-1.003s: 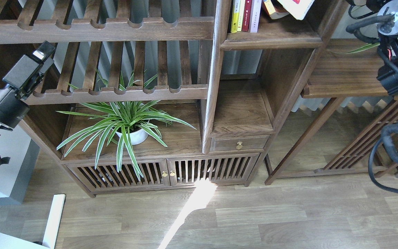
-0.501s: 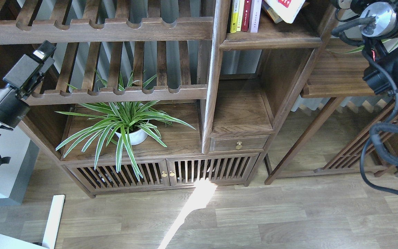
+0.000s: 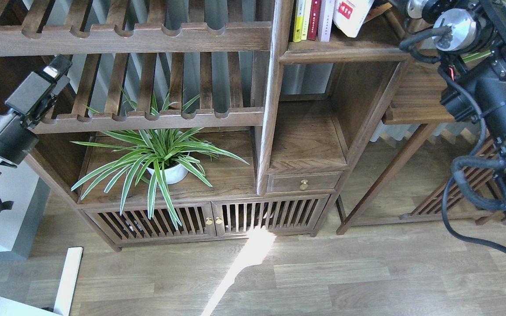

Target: Organize books on shelf

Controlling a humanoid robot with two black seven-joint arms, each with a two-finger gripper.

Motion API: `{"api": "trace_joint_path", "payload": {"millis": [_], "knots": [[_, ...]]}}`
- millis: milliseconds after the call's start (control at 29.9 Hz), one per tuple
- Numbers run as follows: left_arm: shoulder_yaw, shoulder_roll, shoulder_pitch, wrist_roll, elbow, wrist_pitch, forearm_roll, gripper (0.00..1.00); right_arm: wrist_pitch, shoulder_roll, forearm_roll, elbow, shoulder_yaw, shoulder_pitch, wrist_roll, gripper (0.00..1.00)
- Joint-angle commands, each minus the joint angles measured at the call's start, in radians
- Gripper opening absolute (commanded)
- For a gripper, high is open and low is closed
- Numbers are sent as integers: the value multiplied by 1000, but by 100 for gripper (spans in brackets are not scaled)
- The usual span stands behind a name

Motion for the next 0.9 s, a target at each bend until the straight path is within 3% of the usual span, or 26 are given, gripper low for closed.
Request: {"api": "trace_joint_path", "payload": {"millis": [0,267,468,869], "knots": [[4,0,1,0,0,0,0,99,0,8,0,3,-3,1,-6,32],[4,0,1,-3,0,0,-2,99,-6,8,0,14,-24,1,-14,54],[4,0,2,-5,0,0,-2,99,-85,2,0,64,-30,-13,-14,80],[4,0,8,-3,0,0,-2,99,-157,-51,3,293,-9,-60,-14,84]]}}
